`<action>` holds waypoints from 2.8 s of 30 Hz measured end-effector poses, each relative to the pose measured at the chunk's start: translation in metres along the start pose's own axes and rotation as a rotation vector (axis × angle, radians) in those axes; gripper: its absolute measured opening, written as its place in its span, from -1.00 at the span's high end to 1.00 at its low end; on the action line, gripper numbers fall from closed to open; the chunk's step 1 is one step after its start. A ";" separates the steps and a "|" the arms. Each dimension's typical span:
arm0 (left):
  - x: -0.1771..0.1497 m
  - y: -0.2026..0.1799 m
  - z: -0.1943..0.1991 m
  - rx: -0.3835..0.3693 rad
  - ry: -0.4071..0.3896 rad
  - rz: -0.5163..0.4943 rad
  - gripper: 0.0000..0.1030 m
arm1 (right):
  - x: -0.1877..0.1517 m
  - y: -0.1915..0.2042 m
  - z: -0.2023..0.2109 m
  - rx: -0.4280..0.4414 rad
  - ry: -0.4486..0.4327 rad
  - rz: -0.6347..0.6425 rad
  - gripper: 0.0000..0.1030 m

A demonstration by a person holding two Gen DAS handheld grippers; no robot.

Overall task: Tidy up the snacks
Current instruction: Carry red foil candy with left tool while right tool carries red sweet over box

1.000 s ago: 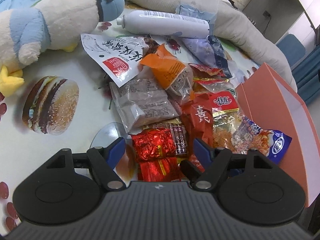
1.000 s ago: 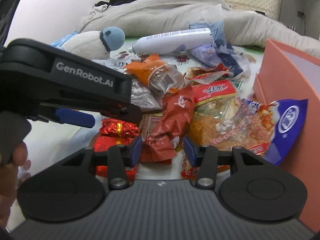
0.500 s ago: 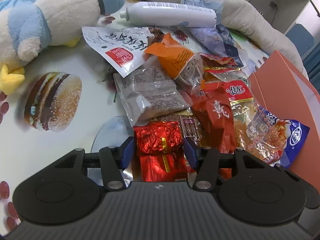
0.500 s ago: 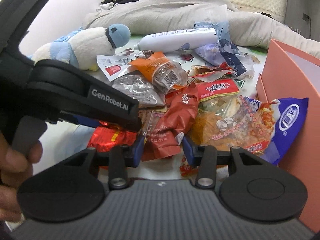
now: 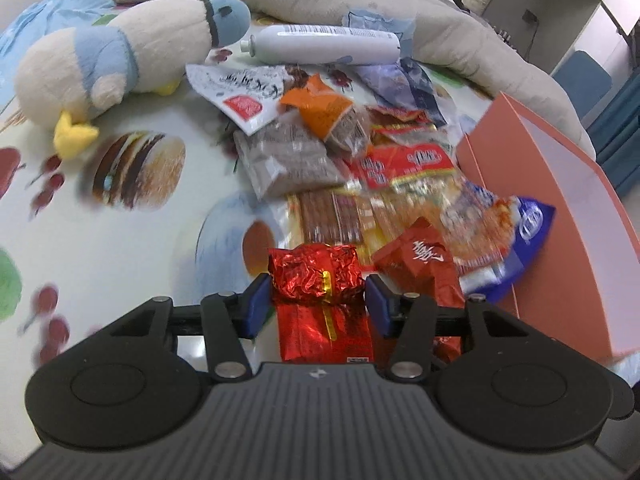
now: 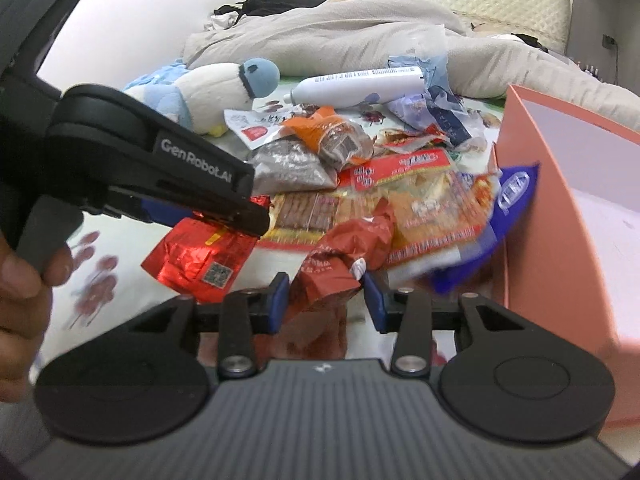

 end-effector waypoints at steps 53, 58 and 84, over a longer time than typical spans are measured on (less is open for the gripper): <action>-0.068 -0.053 0.053 0.008 0.052 -0.041 -0.10 | -0.062 -0.040 0.018 -0.070 0.111 -0.033 0.01; -0.068 -0.056 0.056 0.006 0.045 -0.046 -0.10 | -0.061 -0.038 0.015 -0.079 0.113 -0.018 0.20; -0.027 -0.110 0.129 -0.045 -0.111 -0.135 -0.10 | 0.003 -0.072 0.116 -0.035 -0.073 -0.157 0.36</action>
Point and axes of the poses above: each gripper's, at about its wrist camera, not at the fingertips, and z roughly against the way its jaws point, y to its left, x to its top, the point moved 7 cm from there along -z, roughly the way its jaws point, and after that the axes turned 15 degrees about -x, right-handed, at the moved point
